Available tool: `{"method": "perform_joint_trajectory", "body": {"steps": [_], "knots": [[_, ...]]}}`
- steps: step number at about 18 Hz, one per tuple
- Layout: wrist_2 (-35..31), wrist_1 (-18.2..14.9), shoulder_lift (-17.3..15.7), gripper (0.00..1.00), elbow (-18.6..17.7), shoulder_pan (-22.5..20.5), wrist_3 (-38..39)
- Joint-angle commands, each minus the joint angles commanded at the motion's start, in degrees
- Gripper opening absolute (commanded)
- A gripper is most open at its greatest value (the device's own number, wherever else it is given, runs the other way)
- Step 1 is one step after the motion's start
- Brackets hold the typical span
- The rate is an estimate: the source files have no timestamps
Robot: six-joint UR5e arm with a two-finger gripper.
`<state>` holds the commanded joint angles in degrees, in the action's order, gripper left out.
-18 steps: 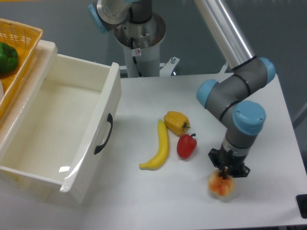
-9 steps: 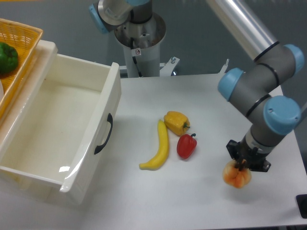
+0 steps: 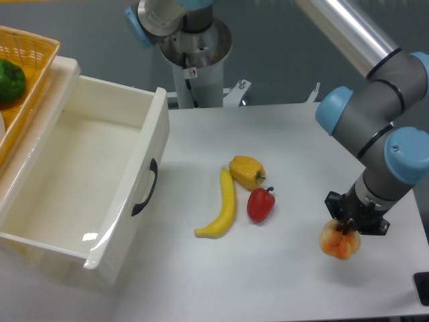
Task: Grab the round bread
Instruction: 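Lift the held bread up off the table and away from the peppers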
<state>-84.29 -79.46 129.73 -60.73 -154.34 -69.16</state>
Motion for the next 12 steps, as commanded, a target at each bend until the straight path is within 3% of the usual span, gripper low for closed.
{"method": "perform_joint_trajectory", "body": {"steps": [6,12], "knots": [[-1.8,-0.7,0.9,0.0,2.3,0.1,-1.7],[-3.2,-0.7,0.8,0.0,1.7,0.5,-1.9]]}}
